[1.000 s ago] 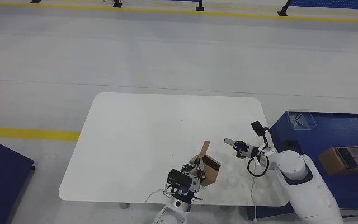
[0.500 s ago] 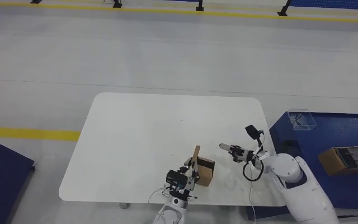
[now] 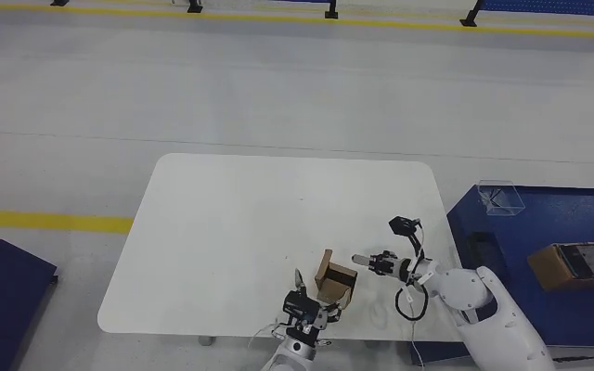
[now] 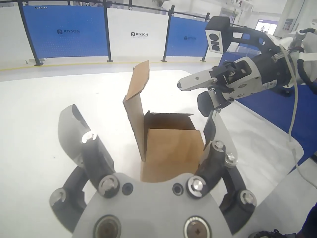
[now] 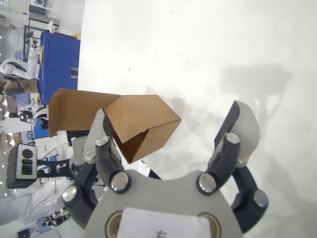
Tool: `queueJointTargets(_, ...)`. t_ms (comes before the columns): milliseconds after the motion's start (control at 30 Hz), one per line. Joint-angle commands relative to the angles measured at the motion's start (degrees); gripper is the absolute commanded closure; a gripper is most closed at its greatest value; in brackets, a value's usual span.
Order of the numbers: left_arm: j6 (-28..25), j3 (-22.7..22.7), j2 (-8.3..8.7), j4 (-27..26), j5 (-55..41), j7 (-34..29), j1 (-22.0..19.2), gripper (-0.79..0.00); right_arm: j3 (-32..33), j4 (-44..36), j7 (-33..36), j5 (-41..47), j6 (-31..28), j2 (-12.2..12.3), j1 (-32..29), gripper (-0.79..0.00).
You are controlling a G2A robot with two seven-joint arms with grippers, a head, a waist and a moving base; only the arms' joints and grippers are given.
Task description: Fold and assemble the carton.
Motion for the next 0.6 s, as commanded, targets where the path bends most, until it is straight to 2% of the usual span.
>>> queueJointTargets(0,1.94,0.09,-0.04,-1.41,0.73,-3.24,0.37,-0.785,-0.34,-0.11,-0.23,-0.60,0.00,-0.03,-0.27,-0.785)
queueJointTargets(167,6.38,0.21,-0.35,-2.50,2.06,-8.00,0.24,-0.785,-1.86,-0.38,-0.87,-2.44,0.44,-0.25,-0.26,-0.785)
queueJointTargets(567,10.98,0.68,-1.24,-2.55,2.92,-16.87,-1.16,-0.785,-5.60,1.50,0.17,-3.28,2.62,-1.08,2.03,-0.785)
